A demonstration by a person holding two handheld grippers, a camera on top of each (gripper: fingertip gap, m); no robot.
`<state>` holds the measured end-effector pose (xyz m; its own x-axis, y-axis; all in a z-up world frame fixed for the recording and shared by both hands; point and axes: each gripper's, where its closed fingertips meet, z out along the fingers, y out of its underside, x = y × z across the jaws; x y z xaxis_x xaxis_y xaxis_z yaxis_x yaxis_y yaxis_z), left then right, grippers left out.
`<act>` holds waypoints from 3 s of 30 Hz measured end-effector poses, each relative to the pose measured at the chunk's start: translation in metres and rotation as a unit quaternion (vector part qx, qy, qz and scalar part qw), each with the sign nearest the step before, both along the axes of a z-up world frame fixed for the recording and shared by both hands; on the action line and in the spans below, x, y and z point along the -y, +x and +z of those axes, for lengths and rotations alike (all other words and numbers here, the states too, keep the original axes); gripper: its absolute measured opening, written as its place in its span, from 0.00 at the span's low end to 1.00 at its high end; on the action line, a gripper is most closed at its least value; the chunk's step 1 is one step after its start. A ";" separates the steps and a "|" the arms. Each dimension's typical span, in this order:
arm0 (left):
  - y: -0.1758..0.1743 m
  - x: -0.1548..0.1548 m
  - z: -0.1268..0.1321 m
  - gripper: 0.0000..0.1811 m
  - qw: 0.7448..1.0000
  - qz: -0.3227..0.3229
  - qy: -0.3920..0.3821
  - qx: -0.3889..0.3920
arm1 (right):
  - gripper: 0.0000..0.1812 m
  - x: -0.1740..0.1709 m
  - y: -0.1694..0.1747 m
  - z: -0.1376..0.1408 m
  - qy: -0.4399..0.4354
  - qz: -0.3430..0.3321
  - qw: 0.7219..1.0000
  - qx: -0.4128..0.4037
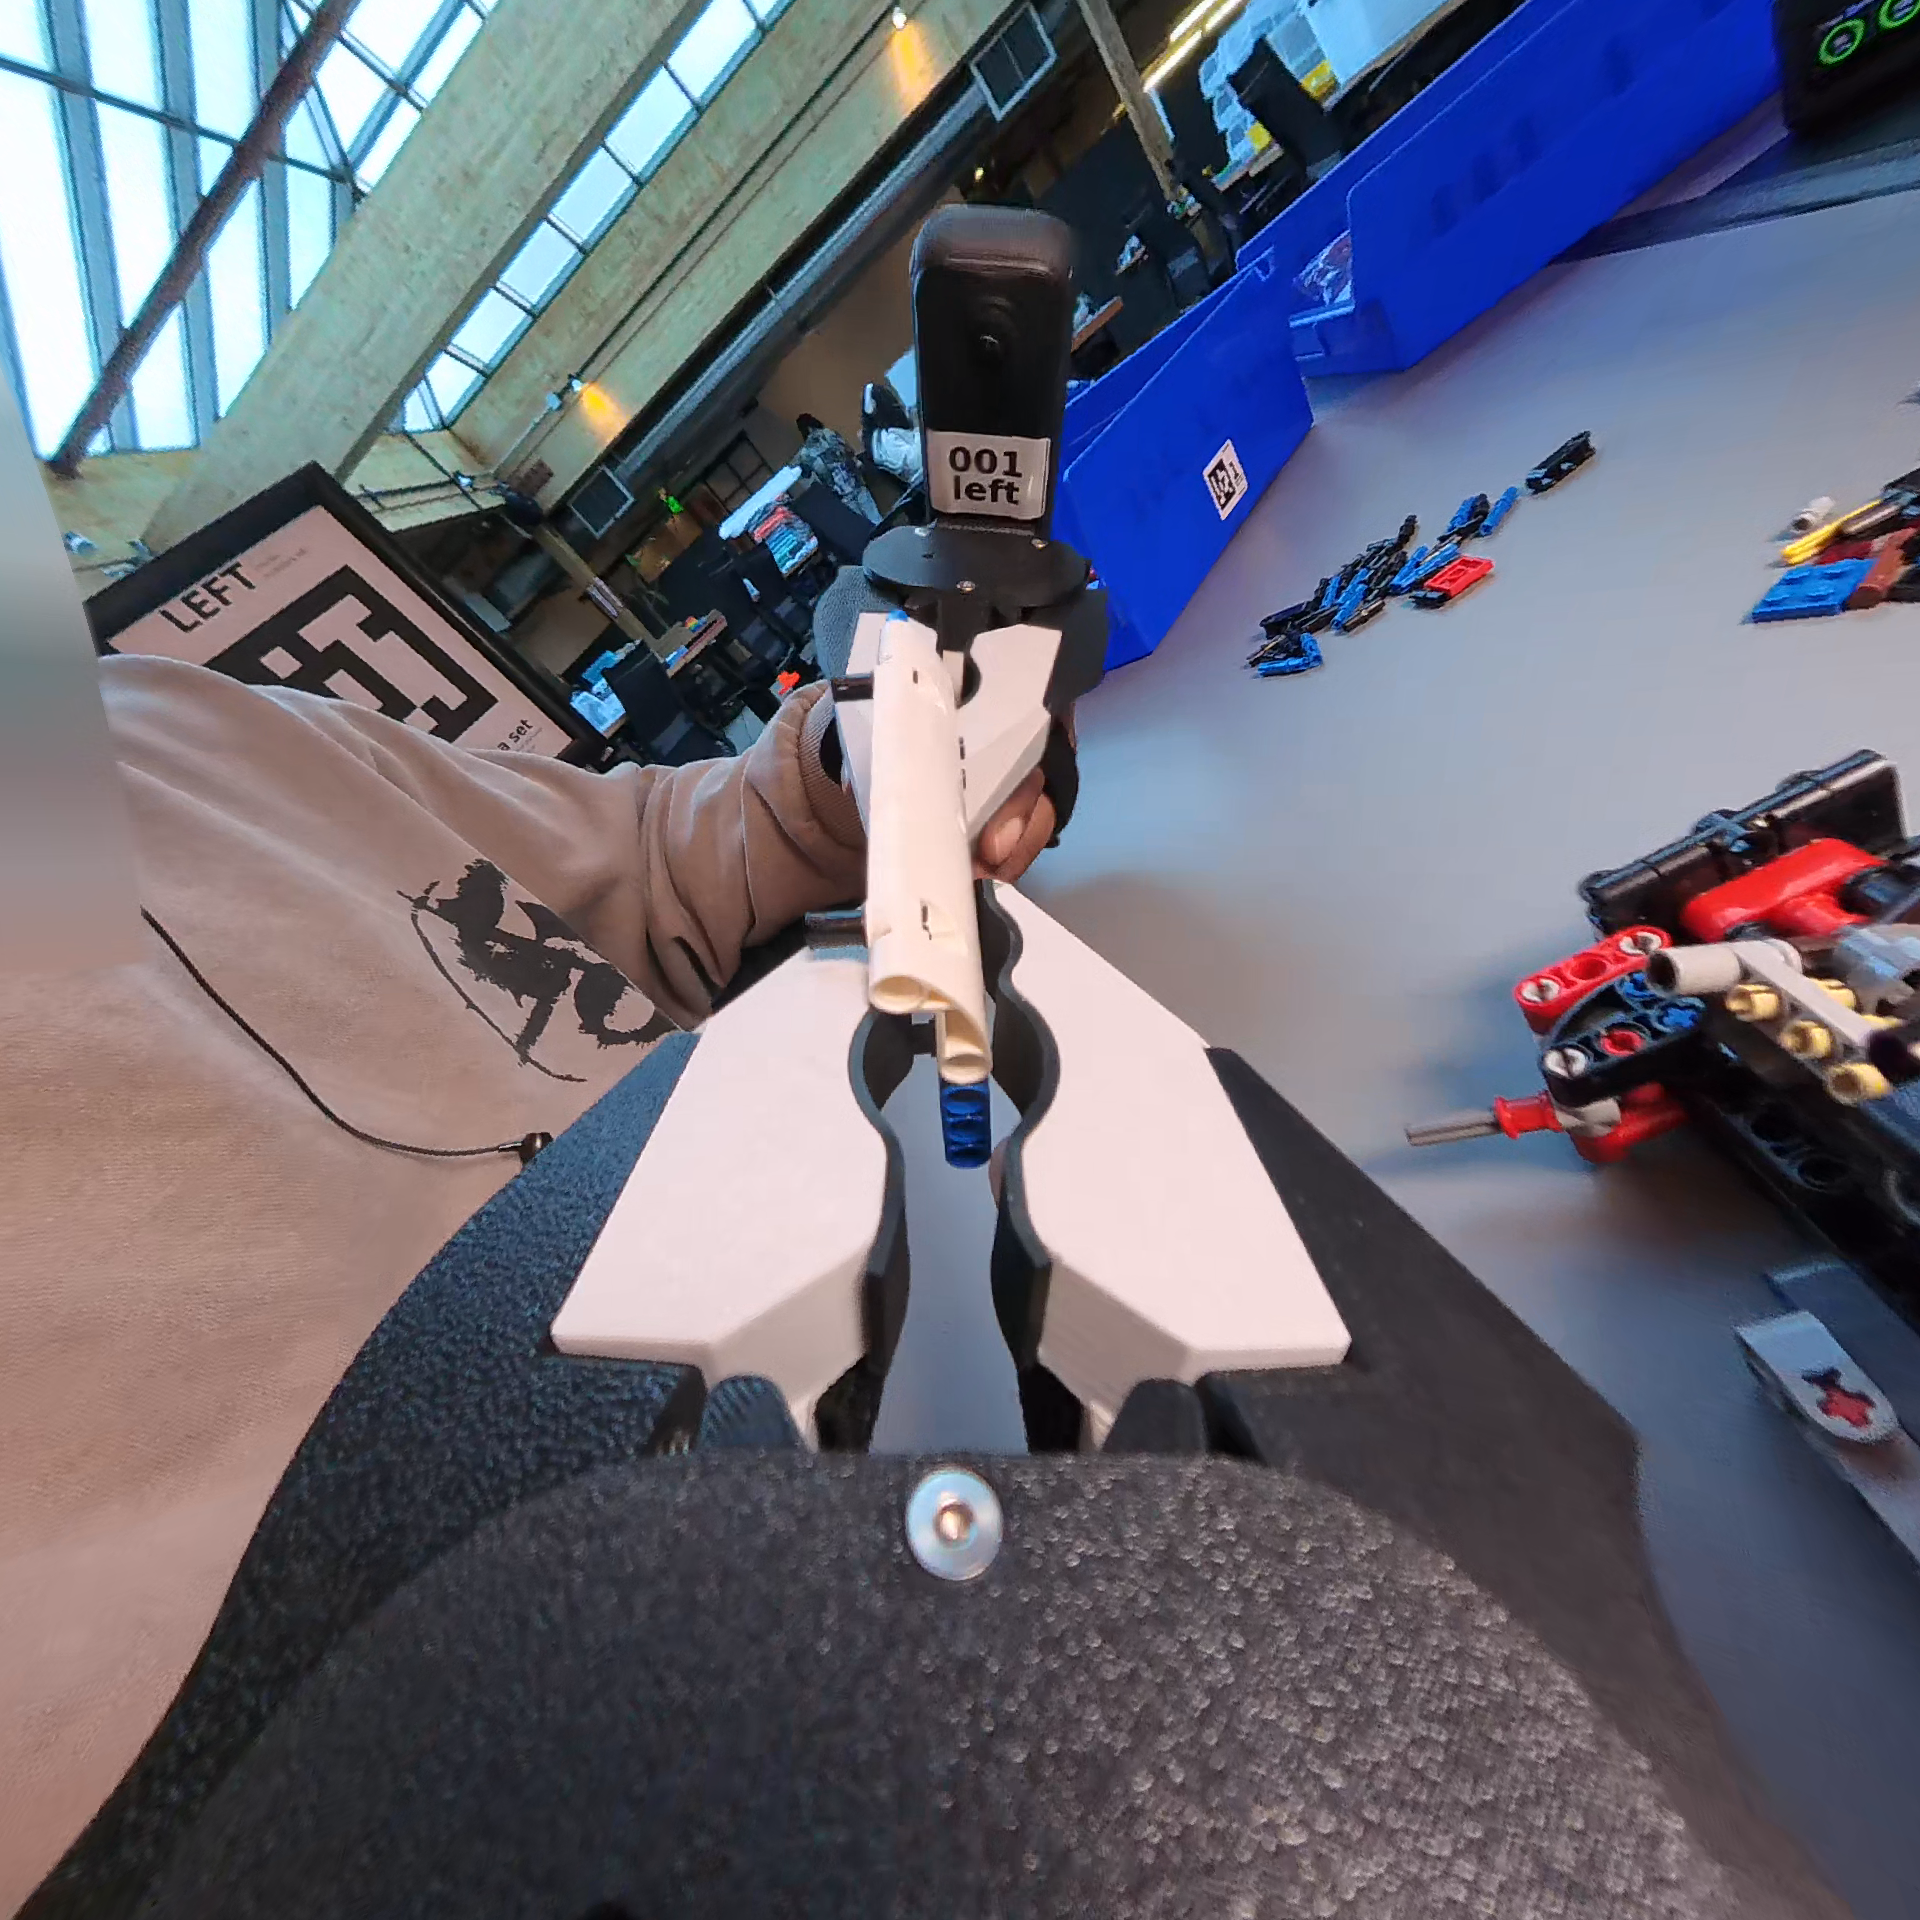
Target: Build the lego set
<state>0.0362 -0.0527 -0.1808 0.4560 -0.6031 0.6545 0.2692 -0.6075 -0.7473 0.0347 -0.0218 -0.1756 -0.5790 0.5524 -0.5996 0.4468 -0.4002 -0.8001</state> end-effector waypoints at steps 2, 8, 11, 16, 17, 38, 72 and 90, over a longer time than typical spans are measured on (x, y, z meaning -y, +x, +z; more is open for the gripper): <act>0.002 -0.001 0.000 0.00 1.000 -0.002 0.002 -0.005 | 0.03 0.002 0.001 0.005 -0.013 0.008 1.000 -0.007; -0.007 -0.001 -0.001 0.00 1.000 0.013 -0.001 -0.001 | 0.03 -0.001 0.000 0.004 -0.013 -0.001 1.000 -0.003; -0.014 -0.004 -0.017 0.00 0.998 0.038 -0.016 -0.044 | 0.03 -0.006 -0.003 0.002 -0.017 -0.015 1.000 0.003; -0.026 -0.008 -0.029 0.09 0.989 0.084 0.004 -0.121 | 0.03 -0.016 -0.004 0.002 -0.027 -0.035 0.999 0.011; -0.028 -0.010 -0.026 0.12 0.988 0.094 0.015 -0.118 | 0.03 -0.016 -0.004 0.002 -0.029 -0.034 0.999 0.014; -0.048 -0.041 -0.024 0.05 0.958 0.250 -0.102 0.102 | 0.21 -0.042 -0.003 0.002 0.464 -0.186 0.858 -0.115; 0.078 -0.018 -0.085 0.13 0.915 -0.030 0.067 -0.396 | 0.03 -0.063 -0.002 -0.014 0.479 -0.197 0.843 -0.145; -0.001 0.037 -0.080 0.08 0.886 -0.084 0.020 -0.455 | 0.03 -0.065 0.000 -0.014 0.476 -0.201 0.845 -0.138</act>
